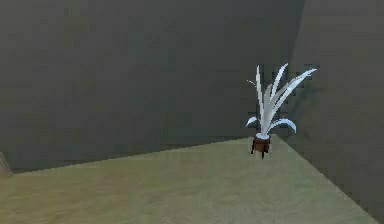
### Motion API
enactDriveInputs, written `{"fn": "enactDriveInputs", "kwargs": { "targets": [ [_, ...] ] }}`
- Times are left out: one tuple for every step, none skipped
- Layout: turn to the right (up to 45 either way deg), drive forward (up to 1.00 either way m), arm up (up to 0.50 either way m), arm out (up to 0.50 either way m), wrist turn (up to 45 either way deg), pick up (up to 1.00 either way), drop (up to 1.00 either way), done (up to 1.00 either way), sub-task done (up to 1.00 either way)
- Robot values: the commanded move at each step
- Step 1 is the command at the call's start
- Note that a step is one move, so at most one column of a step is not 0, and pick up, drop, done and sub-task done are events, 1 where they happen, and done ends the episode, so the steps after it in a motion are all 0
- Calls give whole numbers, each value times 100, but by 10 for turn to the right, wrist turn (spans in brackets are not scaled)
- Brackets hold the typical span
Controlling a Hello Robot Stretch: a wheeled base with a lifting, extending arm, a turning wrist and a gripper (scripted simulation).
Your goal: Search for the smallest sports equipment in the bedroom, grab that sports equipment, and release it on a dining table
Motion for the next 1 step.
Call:
{"fn": "enactDriveInputs", "kwargs": {
  "targets": [
    [-120,0,0,0,0,0,0,0,0]
  ]
}}
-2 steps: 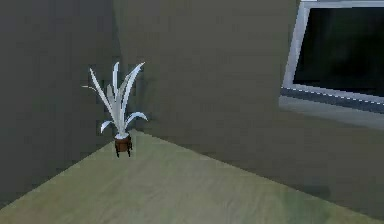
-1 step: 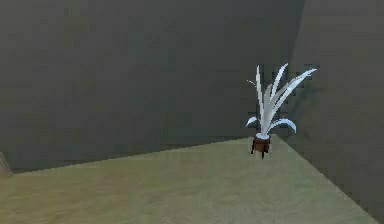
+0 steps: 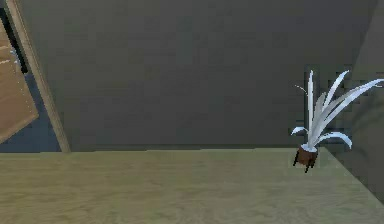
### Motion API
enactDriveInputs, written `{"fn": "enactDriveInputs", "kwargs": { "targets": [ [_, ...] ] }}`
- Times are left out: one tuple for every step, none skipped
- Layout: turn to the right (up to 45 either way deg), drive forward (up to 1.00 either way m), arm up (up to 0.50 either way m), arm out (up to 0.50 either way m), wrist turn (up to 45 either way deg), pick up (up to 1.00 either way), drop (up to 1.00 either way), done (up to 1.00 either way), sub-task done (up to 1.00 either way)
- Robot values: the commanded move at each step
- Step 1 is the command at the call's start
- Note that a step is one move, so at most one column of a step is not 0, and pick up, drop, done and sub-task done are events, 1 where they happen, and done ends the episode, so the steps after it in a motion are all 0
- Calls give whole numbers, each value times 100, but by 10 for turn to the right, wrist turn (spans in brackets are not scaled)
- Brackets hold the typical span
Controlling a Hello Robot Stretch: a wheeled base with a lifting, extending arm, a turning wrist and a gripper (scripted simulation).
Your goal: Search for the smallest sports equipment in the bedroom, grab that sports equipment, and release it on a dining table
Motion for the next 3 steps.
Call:
{"fn": "enactDriveInputs", "kwargs": {
  "targets": [
    [0,20,0,0,0,0,0,0,0],
    [450,0,0,0,0,0,0,0,0],
    [150,0,0,0,0,0,0,0,0]
  ]
}}
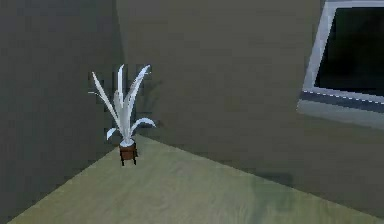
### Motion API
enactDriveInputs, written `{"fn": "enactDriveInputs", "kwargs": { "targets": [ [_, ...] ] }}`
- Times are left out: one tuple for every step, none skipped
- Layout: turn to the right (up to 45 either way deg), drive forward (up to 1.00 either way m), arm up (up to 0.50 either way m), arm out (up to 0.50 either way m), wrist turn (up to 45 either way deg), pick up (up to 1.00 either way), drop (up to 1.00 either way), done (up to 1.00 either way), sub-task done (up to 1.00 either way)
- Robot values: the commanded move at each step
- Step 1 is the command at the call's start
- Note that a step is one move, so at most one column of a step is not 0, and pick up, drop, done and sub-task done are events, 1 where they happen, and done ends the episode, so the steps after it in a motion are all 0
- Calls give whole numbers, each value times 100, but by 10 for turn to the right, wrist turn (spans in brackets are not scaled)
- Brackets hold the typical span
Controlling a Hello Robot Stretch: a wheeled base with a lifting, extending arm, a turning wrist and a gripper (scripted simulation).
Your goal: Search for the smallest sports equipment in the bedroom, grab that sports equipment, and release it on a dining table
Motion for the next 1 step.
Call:
{"fn": "enactDriveInputs", "kwargs": {
  "targets": [
    [0,5,0,0,0,0,0,0,0]
  ]
}}
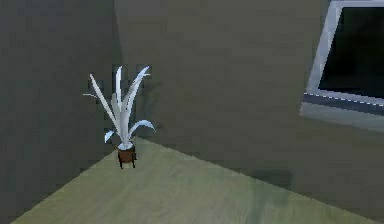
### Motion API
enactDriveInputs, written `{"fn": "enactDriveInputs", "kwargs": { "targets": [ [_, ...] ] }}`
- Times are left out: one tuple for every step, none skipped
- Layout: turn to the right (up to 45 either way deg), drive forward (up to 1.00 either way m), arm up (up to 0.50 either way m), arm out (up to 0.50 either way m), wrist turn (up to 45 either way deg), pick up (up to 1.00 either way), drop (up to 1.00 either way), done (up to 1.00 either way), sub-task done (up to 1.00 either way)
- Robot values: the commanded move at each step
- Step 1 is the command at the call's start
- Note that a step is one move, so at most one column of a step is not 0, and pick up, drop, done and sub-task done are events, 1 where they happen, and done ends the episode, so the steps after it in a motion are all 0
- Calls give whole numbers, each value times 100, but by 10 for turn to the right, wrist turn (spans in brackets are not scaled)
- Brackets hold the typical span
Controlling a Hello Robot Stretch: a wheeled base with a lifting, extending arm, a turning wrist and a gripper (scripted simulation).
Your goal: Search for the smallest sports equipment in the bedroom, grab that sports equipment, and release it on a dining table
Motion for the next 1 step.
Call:
{"fn": "enactDriveInputs", "kwargs": {
  "targets": [
    [450,0,0,0,0,0,0,0,0]
  ]
}}
